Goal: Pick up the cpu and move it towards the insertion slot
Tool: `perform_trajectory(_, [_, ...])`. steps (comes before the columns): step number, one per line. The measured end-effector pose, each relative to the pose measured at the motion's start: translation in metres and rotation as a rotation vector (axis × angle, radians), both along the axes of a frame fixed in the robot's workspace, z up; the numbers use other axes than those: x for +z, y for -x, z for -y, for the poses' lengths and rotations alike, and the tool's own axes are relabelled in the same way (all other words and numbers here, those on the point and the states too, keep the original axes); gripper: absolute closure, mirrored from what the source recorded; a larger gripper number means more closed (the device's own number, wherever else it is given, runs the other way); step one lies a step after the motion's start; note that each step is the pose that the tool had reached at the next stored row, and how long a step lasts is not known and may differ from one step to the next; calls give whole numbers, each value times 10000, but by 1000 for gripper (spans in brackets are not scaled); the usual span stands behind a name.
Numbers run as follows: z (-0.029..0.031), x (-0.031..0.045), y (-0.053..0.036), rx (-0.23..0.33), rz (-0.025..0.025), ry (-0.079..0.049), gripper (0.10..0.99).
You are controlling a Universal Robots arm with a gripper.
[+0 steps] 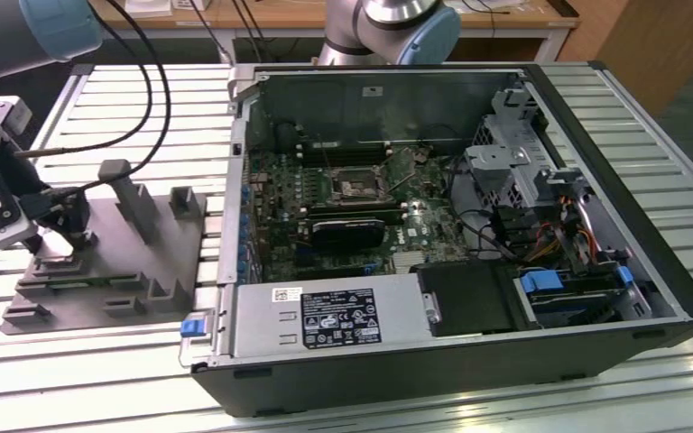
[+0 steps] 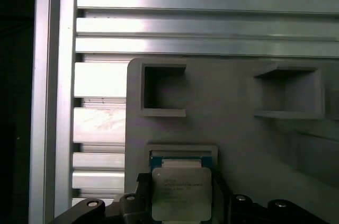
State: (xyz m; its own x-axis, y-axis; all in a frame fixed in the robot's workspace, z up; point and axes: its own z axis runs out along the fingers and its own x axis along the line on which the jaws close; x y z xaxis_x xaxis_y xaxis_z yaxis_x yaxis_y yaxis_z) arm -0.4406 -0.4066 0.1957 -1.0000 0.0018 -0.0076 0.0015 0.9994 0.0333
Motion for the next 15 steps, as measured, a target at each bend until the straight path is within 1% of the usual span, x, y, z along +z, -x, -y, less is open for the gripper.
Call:
perform_trajectory(3, [0,35,0,0,-1,-9,541])
perform_trajectory(7, [0,37,0,0,2,-22,541])
perform_trajectory(9, [1,50,1,0,-4,-19,541])
perform_trajectory(15, [0,120,0,0,0,-25,541])
